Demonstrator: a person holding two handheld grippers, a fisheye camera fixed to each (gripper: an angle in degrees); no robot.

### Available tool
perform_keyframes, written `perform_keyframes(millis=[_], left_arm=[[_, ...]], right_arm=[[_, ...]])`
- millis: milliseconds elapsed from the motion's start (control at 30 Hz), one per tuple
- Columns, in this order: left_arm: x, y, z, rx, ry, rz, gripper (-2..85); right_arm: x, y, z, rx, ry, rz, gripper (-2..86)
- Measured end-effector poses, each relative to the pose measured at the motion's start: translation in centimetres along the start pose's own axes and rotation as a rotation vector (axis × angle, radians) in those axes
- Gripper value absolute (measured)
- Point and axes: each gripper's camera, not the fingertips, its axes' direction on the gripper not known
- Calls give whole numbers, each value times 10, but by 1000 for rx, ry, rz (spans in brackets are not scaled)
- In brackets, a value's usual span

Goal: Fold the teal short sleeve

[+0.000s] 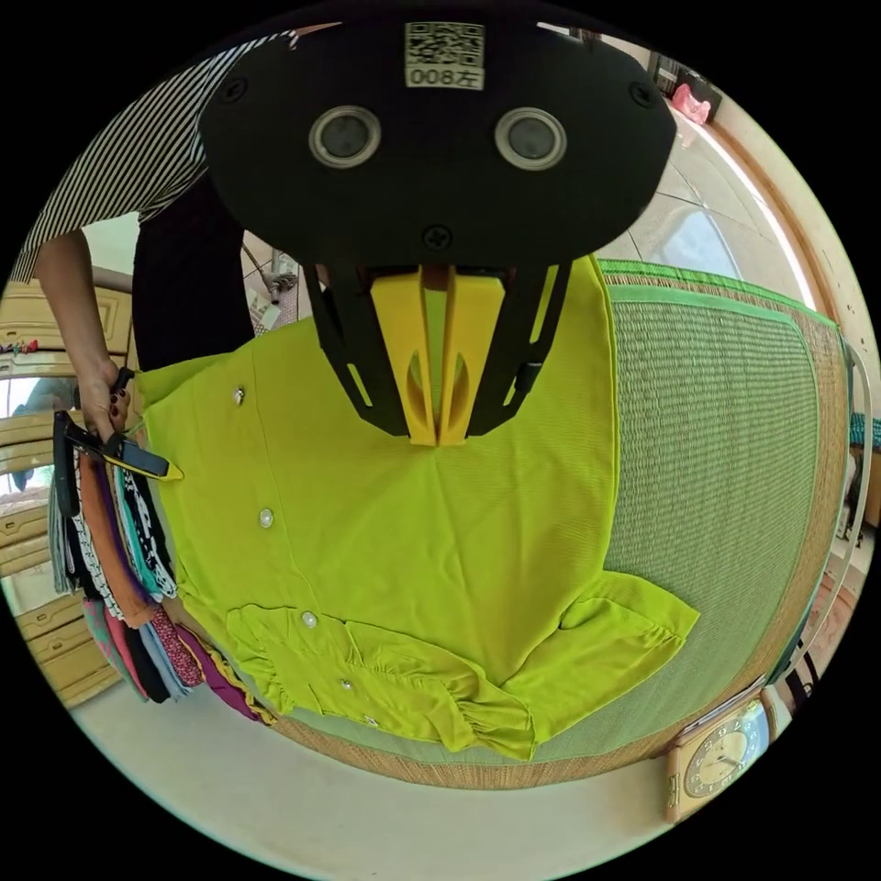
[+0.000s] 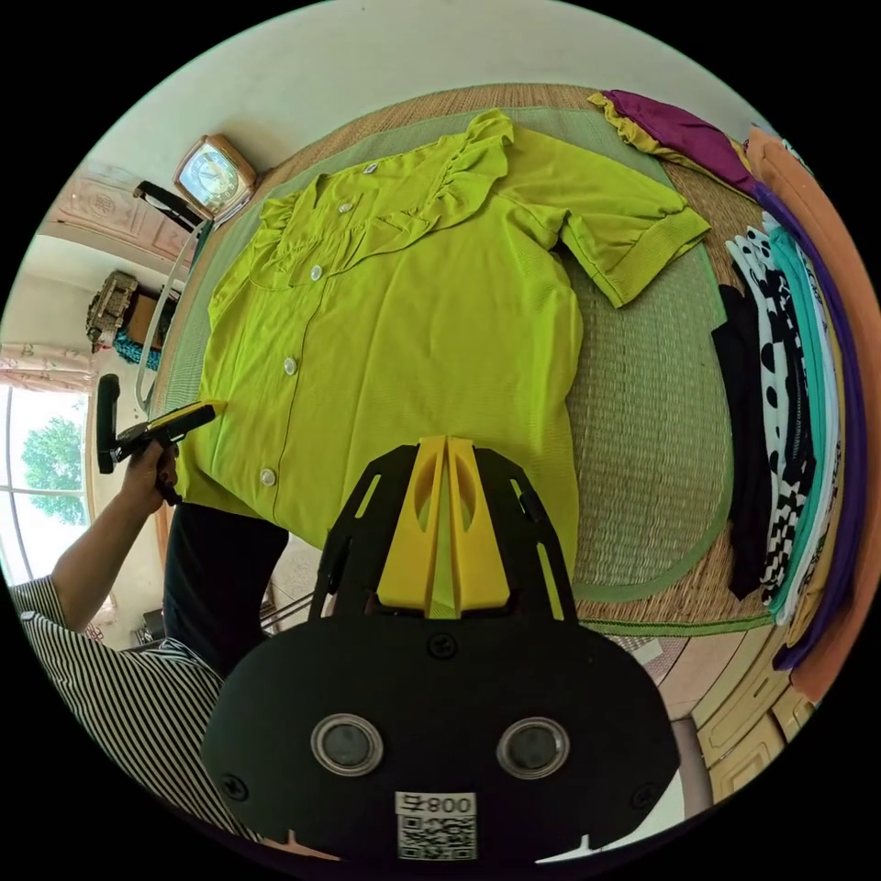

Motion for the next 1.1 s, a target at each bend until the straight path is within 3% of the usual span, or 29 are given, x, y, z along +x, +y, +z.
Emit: perform_keyframes(millis=[133,300,667,833,1100], left_arm=[[-2,1,22,-40,64,-56,2],[6,10,29,71,306,-84,3],[142,-53,114,63,625,201,14],[206,-81,167,16,687,316,25],[310,-116,247,-26,594,513,43]], right_arm=[[5,9,3,19,-6,0,4],[29,28,-15,173,-39,68,14],[81,36,-23,426,-62,205,68],[109,44,-15,471,-71,296,92],[134,24,16,426,-64,332,83]])
